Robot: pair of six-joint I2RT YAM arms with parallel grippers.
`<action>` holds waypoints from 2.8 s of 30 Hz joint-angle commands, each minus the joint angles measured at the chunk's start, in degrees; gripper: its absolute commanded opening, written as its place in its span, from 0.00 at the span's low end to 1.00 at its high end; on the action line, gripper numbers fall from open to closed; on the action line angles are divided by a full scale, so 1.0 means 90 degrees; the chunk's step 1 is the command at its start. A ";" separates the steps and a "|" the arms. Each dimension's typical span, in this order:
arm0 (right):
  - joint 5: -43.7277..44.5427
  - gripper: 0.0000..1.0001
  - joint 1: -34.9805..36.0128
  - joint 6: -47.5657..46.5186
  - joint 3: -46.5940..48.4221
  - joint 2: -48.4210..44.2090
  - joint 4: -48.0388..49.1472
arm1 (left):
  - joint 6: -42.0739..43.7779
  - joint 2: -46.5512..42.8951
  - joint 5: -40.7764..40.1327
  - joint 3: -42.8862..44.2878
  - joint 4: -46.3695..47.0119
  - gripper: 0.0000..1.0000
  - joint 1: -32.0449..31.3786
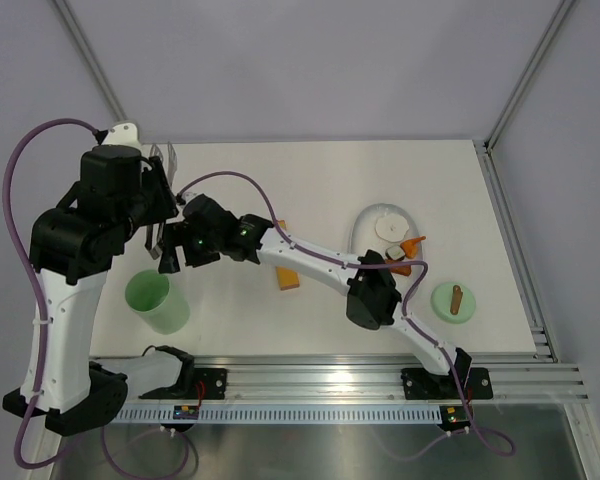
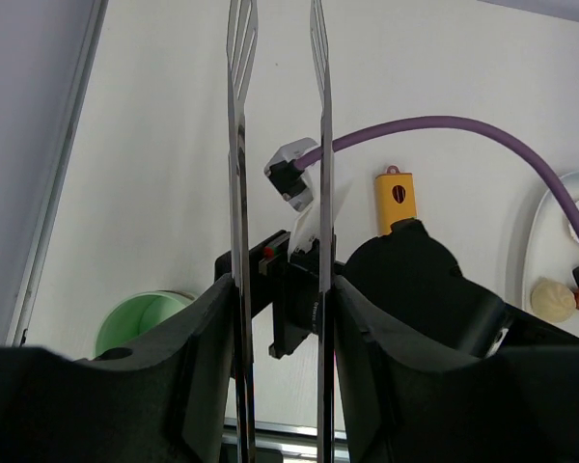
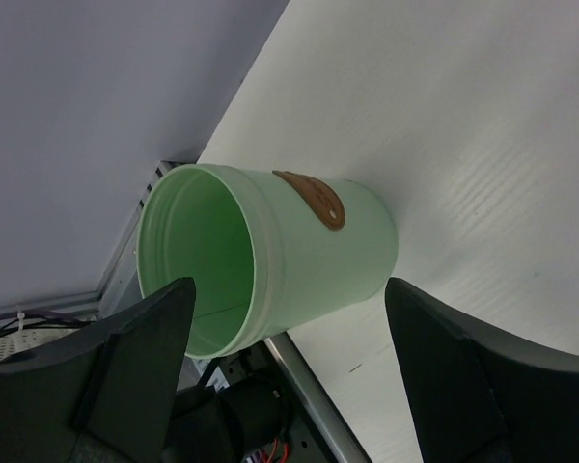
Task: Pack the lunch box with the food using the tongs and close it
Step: Pick up the packing box from the center of the board, then place the packing box at the center of the board.
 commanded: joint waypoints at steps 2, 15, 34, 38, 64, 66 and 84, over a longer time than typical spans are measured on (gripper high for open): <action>-0.0115 0.85 0.0192 -0.0121 0.0511 0.0302 -0.0299 | -0.0024 -0.0138 -0.0216 -0.0103 0.0198 0.45 0.0009; 0.0158 0.56 0.0388 -0.0248 0.0717 0.0537 -0.0485 | -0.0033 -0.0245 -0.0177 -0.0299 0.0267 0.45 0.0009; 0.2197 0.00 0.0378 -0.0804 -0.1020 -0.1346 -0.0524 | 0.0006 -0.0235 -0.0040 -0.0299 0.0462 0.45 0.0019; 0.2775 0.00 0.0242 -0.0970 -0.1966 -0.2175 -0.0436 | 0.0035 -0.0226 -0.0040 -0.0221 0.0481 0.45 0.0019; 0.5364 0.00 -0.2121 -0.1762 -0.4498 -0.4580 -0.0788 | 0.0015 -0.0352 0.0165 -0.0601 0.0774 0.45 0.0009; 0.5305 0.00 -0.2375 -0.1810 -0.4674 -0.4561 -0.0642 | 0.0006 -0.0362 0.0224 -0.0689 0.0823 0.45 0.0019; 0.4465 0.00 -0.3225 -0.2084 -0.4284 -0.3096 0.0081 | -0.0072 -0.0411 0.0838 -0.1392 0.1145 0.44 0.0009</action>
